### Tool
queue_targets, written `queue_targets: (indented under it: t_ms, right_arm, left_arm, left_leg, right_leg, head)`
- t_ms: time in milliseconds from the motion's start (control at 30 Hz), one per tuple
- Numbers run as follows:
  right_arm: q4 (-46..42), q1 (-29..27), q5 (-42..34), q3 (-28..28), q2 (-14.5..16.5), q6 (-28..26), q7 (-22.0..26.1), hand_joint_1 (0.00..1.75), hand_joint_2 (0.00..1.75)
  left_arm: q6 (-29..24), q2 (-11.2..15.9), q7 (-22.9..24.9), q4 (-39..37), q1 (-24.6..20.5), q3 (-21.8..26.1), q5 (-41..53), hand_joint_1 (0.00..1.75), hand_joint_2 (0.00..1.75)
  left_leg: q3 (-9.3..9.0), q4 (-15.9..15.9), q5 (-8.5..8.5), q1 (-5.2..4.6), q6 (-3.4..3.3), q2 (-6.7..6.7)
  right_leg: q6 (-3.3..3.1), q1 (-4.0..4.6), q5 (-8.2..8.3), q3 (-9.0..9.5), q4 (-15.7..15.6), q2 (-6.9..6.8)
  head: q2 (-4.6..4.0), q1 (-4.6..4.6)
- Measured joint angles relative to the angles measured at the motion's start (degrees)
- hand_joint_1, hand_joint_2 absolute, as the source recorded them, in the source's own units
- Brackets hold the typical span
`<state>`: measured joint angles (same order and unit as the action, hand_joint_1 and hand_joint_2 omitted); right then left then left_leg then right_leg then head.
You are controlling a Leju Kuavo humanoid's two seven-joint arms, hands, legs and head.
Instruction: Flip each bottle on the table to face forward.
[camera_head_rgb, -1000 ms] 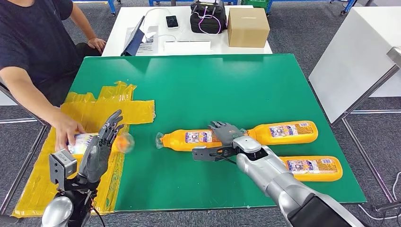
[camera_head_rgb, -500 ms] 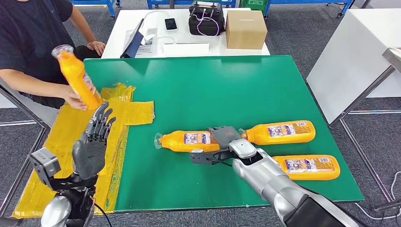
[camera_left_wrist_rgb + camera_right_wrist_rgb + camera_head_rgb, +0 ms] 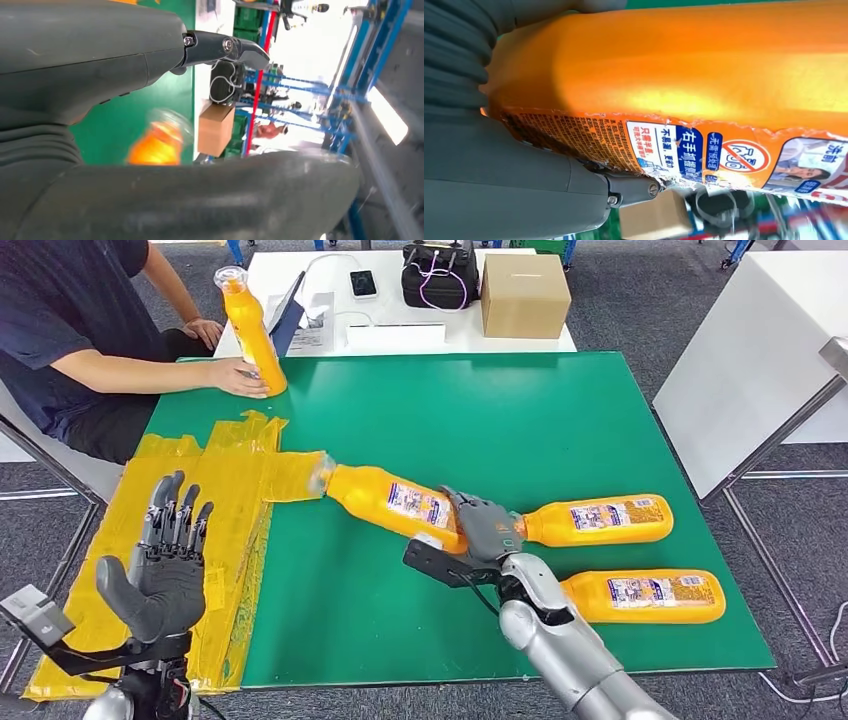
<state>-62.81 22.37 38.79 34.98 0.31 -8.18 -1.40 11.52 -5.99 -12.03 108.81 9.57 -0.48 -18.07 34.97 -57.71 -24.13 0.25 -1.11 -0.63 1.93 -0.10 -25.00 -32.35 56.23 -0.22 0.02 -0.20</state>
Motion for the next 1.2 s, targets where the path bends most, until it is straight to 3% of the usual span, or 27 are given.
queue_targets:
  t_ms: [200, 400, 733, 967, 1200]
  right_arm:
    - [-15.9, -9.2, -11.5, -4.8, 0.8, -4.3, 7.3, 1.75, 1.75]
    - [-23.8, -13.2, -14.9, -4.8, 0.7, -4.3, 8.3, 1.75, 1.75]
    - [-24.1, -13.0, -15.2, -3.8, 1.0, -4.6, 8.3, 1.75, 1.75]
    - [-20.1, -10.2, -12.6, -0.4, 2.8, -6.3, 8.3, 1.75, 1.75]
    - [-17.9, -8.4, -11.9, 2.9, 4.1, -6.3, 7.7, 1.75, 1.75]
  left_arm:
    - [-2.6, -0.3, 0.1, 0.3, 1.2, -1.2, -4.5, 0.00, 1.75]
    - [-4.8, -0.3, 1.0, -0.3, 0.0, -5.8, -6.5, 0.00, 1.75]
    - [-5.9, 0.0, 0.5, -1.8, -2.3, -12.3, -7.8, 0.00, 1.75]
    - [-7.4, 0.7, 1.0, -3.5, -5.6, -19.2, -10.0, 0.00, 1.75]
    - [-8.3, 1.4, 1.4, -4.8, -7.1, -22.6, -11.0, 0.00, 1.75]
  left_leg:
    - [0.15, 0.0, -0.02, 0.00, 0.01, 0.01]
    - [0.17, 0.0, -0.01, 0.00, 0.00, 0.06]
    - [0.20, 0.0, -0.01, -0.01, 0.00, 0.04]
    - [0.20, 0.0, 0.00, -0.01, 0.00, 0.05]
    - [0.23, 0.0, 0.00, -0.01, 0.01, 0.04]
  right_leg:
    - [-0.01, 0.00, -0.01, -0.20, 0.0, 0.01]
    - [-0.01, -0.01, 0.00, -0.21, 0.0, 0.01]
    - [0.00, -0.02, 0.01, -0.22, 0.0, 0.01]
    - [0.00, -0.01, 0.01, -0.22, 0.0, 0.01]
    - [0.00, -0.01, 0.01, -0.24, 0.0, 0.01]
  head:
    - [0.00, 0.00]
    - [0.00, 0.01]
    - [0.00, -0.01]
    - [0.00, 0.00]
    - [0.00, 0.00]
